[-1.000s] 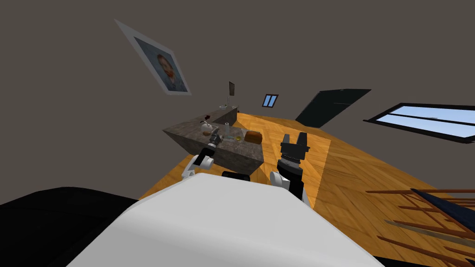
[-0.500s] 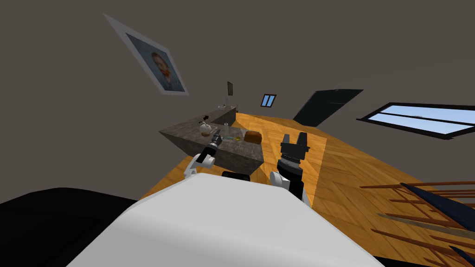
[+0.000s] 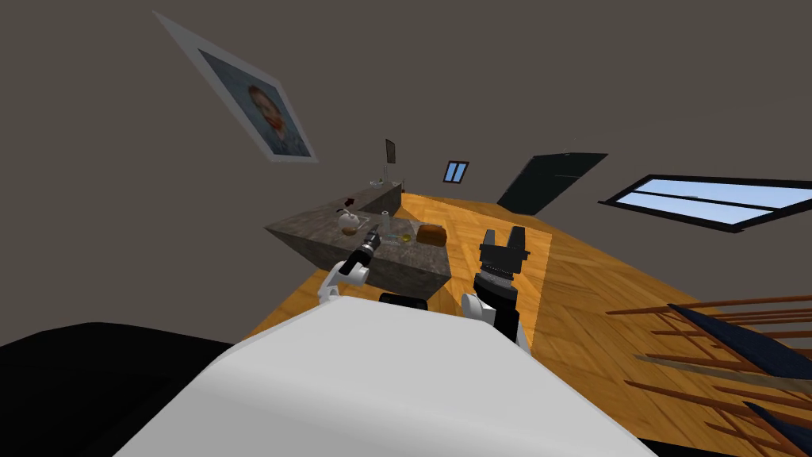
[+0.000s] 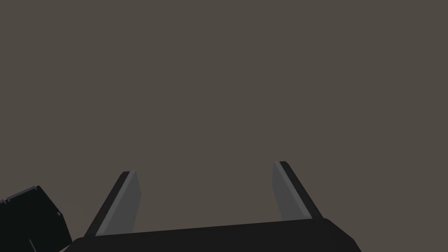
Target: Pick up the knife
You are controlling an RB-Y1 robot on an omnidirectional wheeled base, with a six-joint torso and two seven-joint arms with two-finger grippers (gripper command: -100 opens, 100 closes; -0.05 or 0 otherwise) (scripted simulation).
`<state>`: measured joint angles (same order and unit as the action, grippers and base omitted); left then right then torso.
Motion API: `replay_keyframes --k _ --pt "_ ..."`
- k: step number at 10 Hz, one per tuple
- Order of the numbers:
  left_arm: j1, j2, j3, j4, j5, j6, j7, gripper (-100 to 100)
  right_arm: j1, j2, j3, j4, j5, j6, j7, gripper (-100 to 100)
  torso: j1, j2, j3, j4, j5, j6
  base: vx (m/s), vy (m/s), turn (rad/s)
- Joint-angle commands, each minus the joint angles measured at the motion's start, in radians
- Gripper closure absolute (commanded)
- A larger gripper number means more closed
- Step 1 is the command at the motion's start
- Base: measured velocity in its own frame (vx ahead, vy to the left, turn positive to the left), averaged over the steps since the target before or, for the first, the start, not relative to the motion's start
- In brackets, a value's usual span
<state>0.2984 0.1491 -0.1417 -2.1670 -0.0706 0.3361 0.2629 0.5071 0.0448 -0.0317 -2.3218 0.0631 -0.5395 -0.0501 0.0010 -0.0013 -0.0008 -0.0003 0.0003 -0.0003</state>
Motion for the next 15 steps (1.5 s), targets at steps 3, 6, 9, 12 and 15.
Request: replay_keyframes --k 3,6,9,12,15 --pt "-0.031 -0.001 -0.01 0.027 -0.005 0.106 0.012 -100 0.0 0.0 0.0 0.0 0.0 0.0 0.0 0 0.0 0.0 0.0 0.0 0.0 0.0 0.015 0.023 -0.077" --pt "-0.043 0.0 -0.014 0.037 -0.007 0.179 0.016 -100 0.0 0.0 0.0 0.0 0.0 0.0 0.0 0 0.0 0.0 0.0 0.0 0.0 0.0 0.014 0.022 -0.04" --pt "-0.067 0.002 -0.022 0.056 -0.01 0.261 0.024 -100 0.0 0.0 0.0 0.0 0.0 0.0 0.0 0 0.0 0.0 0.0 0.0 0.0 0.0 0.014 0.02 -0.05" --pt "-0.078 0.003 -0.026 0.065 -0.011 0.316 0.028 -100 0.0 0.0 0.0 0.0 0.0 0.0 0.0 0 0.0 0.0 0.0 0.0 0.0 0.0 0.01 0.017 -0.043" --pt "-0.099 0.008 -0.032 0.082 -0.014 0.398 0.036 -100 0.0 0.0 0.0 0.0 0.0 0.0 0.0 0 0.001 0.0 0.0 0.0 0.0 0.0 0.015 0.024 -0.057"
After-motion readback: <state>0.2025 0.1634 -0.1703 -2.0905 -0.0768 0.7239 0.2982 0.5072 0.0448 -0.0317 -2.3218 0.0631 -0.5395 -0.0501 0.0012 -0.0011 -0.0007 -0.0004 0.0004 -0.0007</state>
